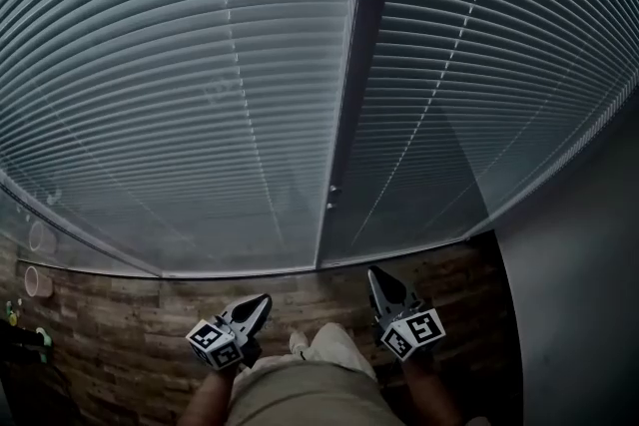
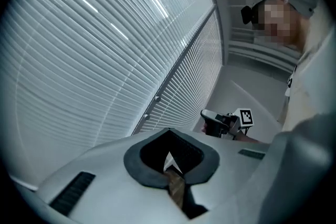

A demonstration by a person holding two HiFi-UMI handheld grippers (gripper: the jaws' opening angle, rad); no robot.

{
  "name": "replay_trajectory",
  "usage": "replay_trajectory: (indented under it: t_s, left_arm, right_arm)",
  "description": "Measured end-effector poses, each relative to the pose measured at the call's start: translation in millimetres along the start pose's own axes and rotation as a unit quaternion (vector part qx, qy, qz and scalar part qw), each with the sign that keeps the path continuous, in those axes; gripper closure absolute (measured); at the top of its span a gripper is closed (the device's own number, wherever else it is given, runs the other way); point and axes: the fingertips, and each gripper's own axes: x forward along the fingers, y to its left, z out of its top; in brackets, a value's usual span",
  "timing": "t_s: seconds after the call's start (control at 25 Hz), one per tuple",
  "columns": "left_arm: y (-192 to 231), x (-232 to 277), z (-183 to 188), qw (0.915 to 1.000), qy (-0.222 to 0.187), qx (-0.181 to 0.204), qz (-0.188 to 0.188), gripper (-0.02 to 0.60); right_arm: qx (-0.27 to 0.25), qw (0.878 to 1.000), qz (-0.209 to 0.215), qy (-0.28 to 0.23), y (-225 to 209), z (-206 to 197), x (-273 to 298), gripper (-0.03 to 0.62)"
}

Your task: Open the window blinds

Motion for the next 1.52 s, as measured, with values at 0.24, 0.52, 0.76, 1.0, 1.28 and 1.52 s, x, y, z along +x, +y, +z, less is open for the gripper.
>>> replay_trajectory:
  t_s: [0.24,0.52,0.76,1.0,1.28,1.52]
  left_arm:
    - [10,31,-18,0.9997,0.016,0.015,0.006,0.569]
    - [-20,87,1,0.9954,0.053,0.07,0.038,0.571]
    - [-11,121,-29,0.9951,0.051,0.07,0.048,0.57]
    - [-18,136,-29,0.9971,0.023,0.046,0.056,0.57]
    - [-34,148,-15,0.9981,-0.015,-0.008,0.06,0.569]
    - [-41,161,-40,0.9969,0.037,0.044,0.054,0.571]
  right_arm:
    - [-0.002,1.0,0.022,-0.01,-25,10,14,0.585]
    - [-0.012,1.0,0.013,-0.005,-73,56,10,0.585]
    - [0.009,1.0,0.009,-0.009,-120,28,11,0.585]
    - [-0.082,0.996,0.015,0.007,-130,27,10,0.585]
    - [-0.084,0.996,0.034,0.022,-143,17,12,0.585]
    - [-0.042,0.998,0.037,0.011,-165,13,11,0.584]
